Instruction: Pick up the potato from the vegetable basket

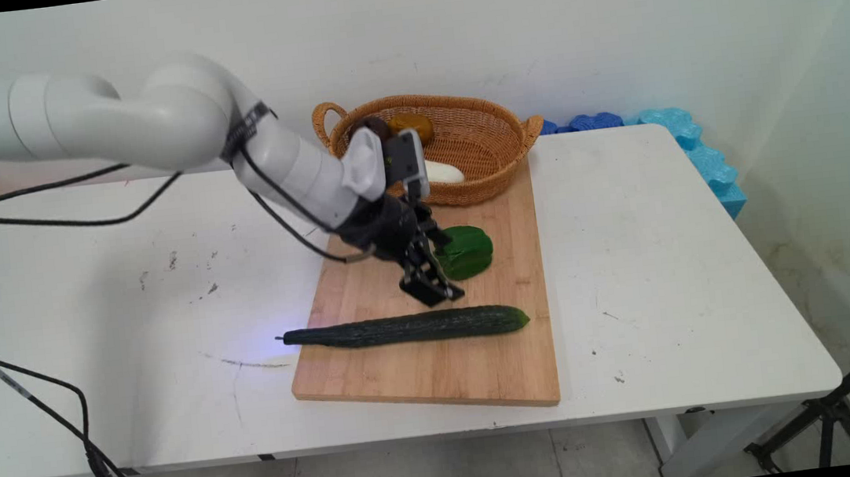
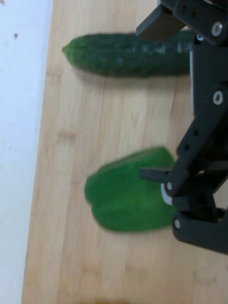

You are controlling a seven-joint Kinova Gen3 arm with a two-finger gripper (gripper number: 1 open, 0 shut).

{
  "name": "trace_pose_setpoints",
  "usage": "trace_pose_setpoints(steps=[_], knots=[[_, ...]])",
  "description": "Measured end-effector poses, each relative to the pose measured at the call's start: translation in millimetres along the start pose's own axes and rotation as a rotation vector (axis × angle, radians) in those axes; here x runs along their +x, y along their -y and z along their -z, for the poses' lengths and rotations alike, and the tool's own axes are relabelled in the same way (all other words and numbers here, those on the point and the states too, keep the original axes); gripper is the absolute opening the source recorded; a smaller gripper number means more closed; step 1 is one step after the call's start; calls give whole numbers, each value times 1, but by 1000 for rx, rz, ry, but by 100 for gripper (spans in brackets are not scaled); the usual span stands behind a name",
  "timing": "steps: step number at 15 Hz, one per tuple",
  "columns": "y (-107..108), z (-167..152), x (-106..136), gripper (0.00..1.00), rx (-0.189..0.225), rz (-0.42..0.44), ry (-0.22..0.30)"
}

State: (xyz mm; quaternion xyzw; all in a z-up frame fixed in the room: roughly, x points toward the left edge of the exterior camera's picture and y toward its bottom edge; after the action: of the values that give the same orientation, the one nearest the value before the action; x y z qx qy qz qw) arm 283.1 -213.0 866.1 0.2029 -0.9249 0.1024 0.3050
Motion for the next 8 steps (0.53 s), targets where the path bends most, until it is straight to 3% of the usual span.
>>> trace_pose_setpoints(steps=[8], knots=[[63,31,22,100,79,-34,8]])
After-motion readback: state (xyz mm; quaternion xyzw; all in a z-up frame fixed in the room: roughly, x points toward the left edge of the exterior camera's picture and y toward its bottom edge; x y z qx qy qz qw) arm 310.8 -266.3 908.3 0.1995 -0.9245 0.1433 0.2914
